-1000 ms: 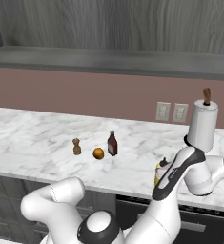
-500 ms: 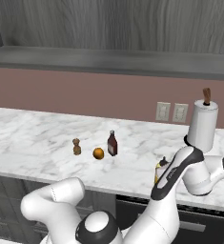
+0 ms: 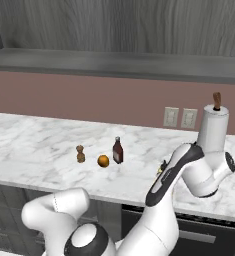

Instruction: There are various items on the counter. Only move the condiments/shakers into the cabinet.

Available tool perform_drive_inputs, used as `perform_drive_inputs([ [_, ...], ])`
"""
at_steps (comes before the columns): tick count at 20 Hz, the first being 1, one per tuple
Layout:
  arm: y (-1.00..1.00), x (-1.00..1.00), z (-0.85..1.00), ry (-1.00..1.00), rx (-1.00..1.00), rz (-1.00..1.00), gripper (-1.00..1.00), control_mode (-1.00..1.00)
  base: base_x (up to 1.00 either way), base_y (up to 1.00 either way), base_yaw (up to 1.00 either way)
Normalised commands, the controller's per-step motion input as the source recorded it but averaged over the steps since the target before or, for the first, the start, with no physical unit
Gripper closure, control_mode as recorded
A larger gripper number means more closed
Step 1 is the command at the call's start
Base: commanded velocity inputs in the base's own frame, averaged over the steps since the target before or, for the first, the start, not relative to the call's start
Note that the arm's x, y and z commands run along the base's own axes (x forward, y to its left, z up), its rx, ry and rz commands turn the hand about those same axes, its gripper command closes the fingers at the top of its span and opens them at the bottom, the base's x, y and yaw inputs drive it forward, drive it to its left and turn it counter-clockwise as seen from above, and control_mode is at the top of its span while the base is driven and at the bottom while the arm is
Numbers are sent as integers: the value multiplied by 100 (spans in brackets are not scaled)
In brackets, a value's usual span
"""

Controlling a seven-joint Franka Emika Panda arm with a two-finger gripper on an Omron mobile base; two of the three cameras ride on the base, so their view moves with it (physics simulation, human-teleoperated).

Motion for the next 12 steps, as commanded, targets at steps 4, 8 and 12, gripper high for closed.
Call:
perform_drive_inputs([
  [4, 52, -33, 100, -7, -12, -1, 100, -100, 0, 0, 0],
  [8, 15, -2, 90, 0, -2, 0, 100, -100, 0, 0, 0],
  [12, 11, -27, 100, -9, 0, 0, 100, -100, 0, 0, 0],
])
